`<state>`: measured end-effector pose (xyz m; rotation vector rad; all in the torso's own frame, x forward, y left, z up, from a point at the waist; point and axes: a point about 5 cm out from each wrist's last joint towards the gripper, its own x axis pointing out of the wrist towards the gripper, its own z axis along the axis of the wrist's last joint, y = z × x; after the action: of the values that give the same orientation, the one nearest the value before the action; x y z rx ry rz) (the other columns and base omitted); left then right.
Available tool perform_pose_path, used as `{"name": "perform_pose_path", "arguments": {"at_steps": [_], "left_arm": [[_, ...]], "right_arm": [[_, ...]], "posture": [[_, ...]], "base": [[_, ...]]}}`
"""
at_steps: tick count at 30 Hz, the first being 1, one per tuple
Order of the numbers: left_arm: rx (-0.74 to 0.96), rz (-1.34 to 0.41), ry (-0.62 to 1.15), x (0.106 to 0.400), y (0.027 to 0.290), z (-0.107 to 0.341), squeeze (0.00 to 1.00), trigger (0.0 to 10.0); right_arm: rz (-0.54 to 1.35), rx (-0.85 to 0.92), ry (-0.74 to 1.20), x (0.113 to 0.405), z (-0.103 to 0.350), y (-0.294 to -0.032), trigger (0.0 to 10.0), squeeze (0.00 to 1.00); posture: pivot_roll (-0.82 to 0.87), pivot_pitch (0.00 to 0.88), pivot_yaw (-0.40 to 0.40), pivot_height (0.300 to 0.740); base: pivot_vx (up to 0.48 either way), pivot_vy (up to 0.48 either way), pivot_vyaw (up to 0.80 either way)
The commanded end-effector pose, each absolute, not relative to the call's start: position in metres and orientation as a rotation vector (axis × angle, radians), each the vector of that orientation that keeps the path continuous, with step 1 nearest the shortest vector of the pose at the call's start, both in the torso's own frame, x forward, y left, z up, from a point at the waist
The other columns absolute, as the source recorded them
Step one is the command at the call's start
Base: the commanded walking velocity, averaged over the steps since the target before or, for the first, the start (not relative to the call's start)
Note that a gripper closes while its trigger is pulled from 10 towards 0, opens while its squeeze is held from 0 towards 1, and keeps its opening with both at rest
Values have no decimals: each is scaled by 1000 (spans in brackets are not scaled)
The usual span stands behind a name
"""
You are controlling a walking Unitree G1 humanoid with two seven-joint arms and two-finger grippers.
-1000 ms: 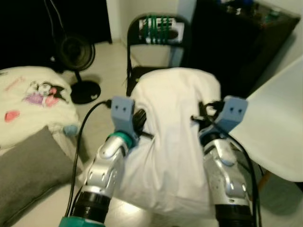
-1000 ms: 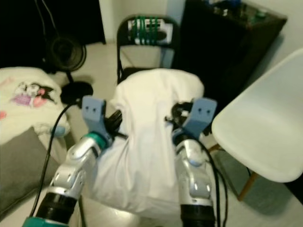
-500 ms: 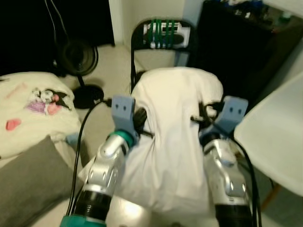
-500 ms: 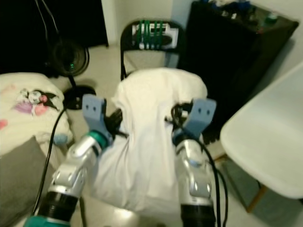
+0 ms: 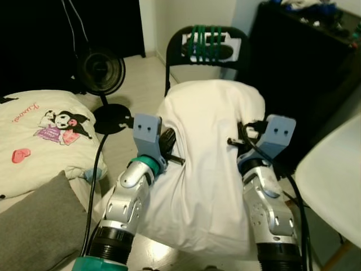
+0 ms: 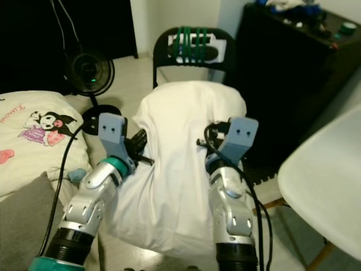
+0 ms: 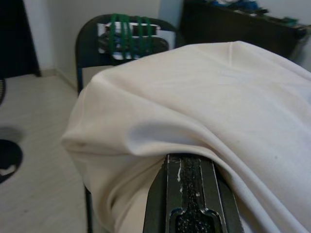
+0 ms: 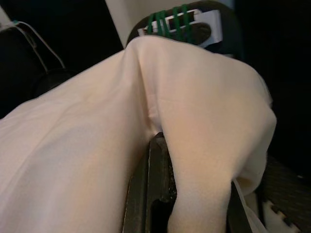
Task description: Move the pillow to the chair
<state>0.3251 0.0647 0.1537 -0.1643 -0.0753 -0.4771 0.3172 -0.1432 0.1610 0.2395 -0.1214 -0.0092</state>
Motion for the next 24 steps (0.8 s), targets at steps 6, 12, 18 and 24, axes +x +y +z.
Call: {"name": "perform_pose_path", "arguments": {"at_steps": [6, 12, 18, 24], "left_arm": [[-171, -554, -120, 322, 50, 164, 0, 10000], [-171, -557, -119, 321, 50, 164, 0, 10000], [-171, -556, -118, 321, 50, 164, 0, 10000], [-171, -556, -116, 321, 50, 163, 0, 10000]], "right_arm": [[46, 240, -165, 318, 171, -131, 10000, 0], [45, 244, -160, 318, 170, -130, 10000, 0], [49, 246, -158, 318, 170, -130, 10000, 0], [51, 243, -156, 317, 169, -130, 10000, 0]], "posture": [[5, 21, 99, 740], [5, 23, 100, 740], [6, 25, 100, 740], [4, 23, 100, 740]], "base": [[374, 0, 0], [379, 0, 0], [376, 0, -628], [377, 0, -400]]}}
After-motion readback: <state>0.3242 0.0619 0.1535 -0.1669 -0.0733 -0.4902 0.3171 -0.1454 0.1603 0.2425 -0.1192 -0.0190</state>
